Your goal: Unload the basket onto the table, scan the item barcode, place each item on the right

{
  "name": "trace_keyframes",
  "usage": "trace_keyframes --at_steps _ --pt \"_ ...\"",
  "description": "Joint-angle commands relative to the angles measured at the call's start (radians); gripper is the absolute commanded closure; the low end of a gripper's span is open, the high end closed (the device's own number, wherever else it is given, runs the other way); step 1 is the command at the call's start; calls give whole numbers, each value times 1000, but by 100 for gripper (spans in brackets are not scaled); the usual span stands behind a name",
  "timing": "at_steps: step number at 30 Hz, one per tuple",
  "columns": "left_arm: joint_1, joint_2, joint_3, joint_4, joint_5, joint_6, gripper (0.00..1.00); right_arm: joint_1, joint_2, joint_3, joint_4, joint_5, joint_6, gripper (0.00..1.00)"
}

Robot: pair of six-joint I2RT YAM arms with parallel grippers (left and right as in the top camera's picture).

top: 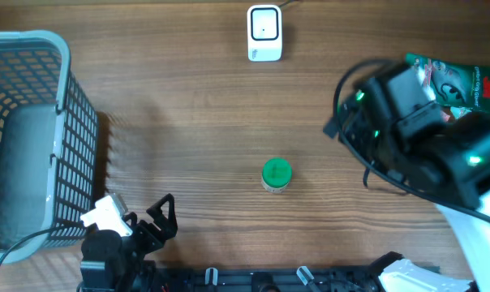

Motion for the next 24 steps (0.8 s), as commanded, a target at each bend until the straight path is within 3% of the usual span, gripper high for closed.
trace_keyframes --at_steps 1,2,4,5,6,10,14,24 --pt "6 -2 -5 1 5 -2 0 -1 43 -312 113 -49 398 0" --pt "6 -2 -5 1 5 -2 0 -1 51 -394 210 -108 332 0" --pt "6 -2 -5 1 5 -2 0 -1 92 -521 464 -303 51 27" --pt "6 -2 -5 1 5 -2 0 -1 103 -523 491 -310 29 28" --pt "6 -2 -5 1 5 -2 0 -1 109 -523 512 -309 12 28" --pt "6 -2 -5 1 5 -2 0 7 140 -523 589 -315 -110 1" --pt "6 -2 -5 1 5 -2 0 29 229 -523 628 -414 -380 0" --pt "6 -2 -5 1 5 -2 0 29 466 -523 645 -517 -430 0"
